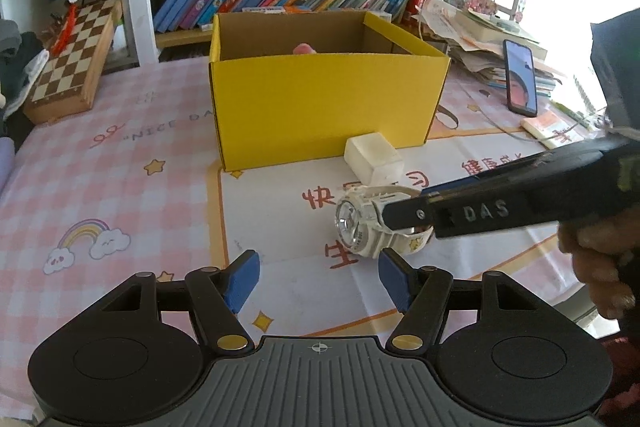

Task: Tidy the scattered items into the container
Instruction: 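Grasp the white charger with the right gripper, then grasp the white watch with the left gripper while the right gripper holds the charger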

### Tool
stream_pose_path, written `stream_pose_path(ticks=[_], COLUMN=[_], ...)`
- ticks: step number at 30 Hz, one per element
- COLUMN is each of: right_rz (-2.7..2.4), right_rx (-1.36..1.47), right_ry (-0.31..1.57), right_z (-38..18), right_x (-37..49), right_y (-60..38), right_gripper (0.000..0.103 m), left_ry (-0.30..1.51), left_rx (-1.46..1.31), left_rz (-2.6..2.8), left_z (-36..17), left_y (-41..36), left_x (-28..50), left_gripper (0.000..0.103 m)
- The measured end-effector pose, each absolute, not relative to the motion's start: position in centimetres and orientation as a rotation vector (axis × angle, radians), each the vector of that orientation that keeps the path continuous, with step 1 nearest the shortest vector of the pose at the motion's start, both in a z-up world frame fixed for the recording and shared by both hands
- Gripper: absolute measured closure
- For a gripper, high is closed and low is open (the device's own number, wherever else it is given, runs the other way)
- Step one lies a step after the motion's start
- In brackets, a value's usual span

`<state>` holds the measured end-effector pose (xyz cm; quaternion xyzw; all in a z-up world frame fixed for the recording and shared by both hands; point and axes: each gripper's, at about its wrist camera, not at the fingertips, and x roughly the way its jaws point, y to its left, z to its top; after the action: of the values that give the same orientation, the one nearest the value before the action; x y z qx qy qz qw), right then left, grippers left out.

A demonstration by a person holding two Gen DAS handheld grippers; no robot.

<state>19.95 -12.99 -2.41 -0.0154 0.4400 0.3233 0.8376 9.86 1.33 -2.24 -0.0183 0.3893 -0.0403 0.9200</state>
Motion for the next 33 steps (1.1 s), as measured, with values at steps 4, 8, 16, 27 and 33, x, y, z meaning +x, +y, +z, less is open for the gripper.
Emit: stream_pose_path(ticks=[4,8,16,27,33], right_rz=[0.703,0.749,0.768,0.629,0.545], right_rx=[-0.003,-0.004,-0.034,0.035,0.054], right_ry=[0.952,0.956,0.933,0.805,0.787], right_z=[-2.8,-2.9,-2.5,-0.8,-0.7], right_x=[20.9,21.0,20.5,19.9,20.0], right_y=[-12.5,-12.1,-12.7,-16.5,-18.7], right_gripper=[0.065,0.067,0.072,0.072,0.073], left_ry=[0.809,0.808,0.810,0.817,0.839], left_rx=[-0.031,-0.038,-0.050,-0.052,-0.029], left_rz=[-0.097,-0.106,-0.125,-0.135,-0.141], left_z=[-2.4,-2.5,-2.9,-3.5,-4.3], left_y=[1.2,1.1,0.6,-0.4,-1.2], left_x=[10.0,10.4,11.3,12.7,14.0], left_gripper=[0.037,0.037,0.037,0.038,0.053])
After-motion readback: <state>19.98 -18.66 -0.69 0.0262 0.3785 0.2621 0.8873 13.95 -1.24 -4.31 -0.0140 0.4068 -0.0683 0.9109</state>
